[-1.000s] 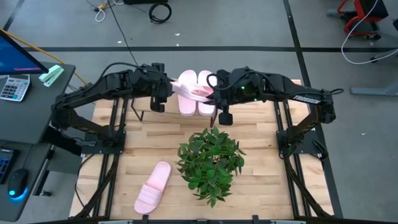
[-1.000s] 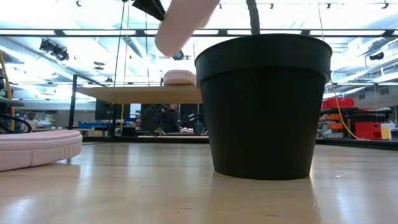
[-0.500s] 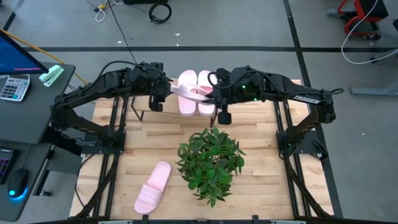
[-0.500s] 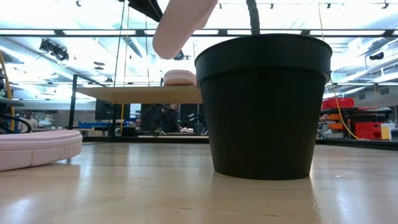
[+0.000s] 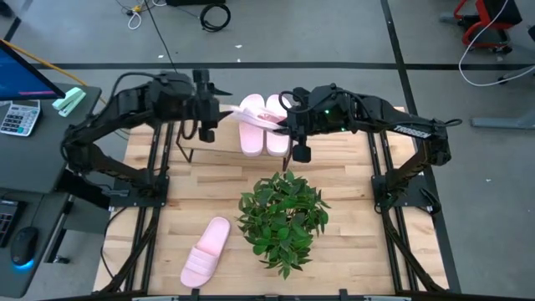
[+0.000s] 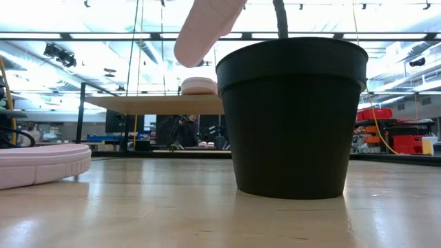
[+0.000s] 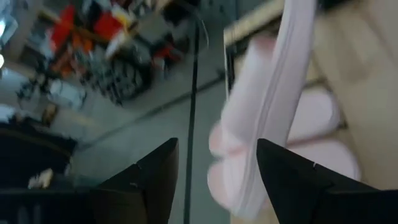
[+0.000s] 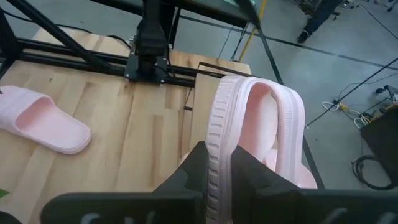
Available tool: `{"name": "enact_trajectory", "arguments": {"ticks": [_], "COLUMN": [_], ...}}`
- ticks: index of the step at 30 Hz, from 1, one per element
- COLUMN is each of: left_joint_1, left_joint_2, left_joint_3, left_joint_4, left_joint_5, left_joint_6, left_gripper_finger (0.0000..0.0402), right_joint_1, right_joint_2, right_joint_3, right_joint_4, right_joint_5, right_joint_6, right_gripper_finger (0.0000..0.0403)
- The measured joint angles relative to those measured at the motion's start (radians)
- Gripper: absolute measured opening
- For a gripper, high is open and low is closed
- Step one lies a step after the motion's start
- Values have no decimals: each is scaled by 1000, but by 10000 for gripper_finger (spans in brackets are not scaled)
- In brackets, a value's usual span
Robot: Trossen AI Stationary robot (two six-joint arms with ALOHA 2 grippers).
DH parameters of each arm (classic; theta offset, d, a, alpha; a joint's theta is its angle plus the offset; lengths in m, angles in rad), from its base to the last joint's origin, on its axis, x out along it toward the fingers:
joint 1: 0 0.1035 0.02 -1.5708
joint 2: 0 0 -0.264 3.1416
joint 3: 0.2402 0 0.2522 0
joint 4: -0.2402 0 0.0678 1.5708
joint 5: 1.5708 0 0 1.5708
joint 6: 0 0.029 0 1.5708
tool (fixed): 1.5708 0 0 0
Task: Pick and place slides into the shelf
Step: Put the pink slide on the shelf
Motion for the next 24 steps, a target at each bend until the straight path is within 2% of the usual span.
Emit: {"name": "enact_trajectory", "arguments": {"ticks": [7, 14, 18, 24], "left_joint_1": [-104, -168, -198, -224], "left_joint_2": [38, 107, 126, 158], "left_joint_3": [50, 50, 52, 51], "left_joint_4": [12, 58, 126, 113], "left_joint_5": [5, -115, -111, -109], "left_joint_6": [104, 150, 166, 125], "left_gripper_finger": [238, 249, 244, 241], "right_joint_1": [1, 1, 1, 1], "right_joint_2": [4, 4, 4, 4], "right_joint_3": [0, 0, 0, 0], "right_joint_4": [43, 49, 49, 46], "right_joint_5": [-19, -19, -19, -19], "right_joint_6": [1, 31, 39, 49], "right_gripper_finger": [35, 35, 35, 35]}}
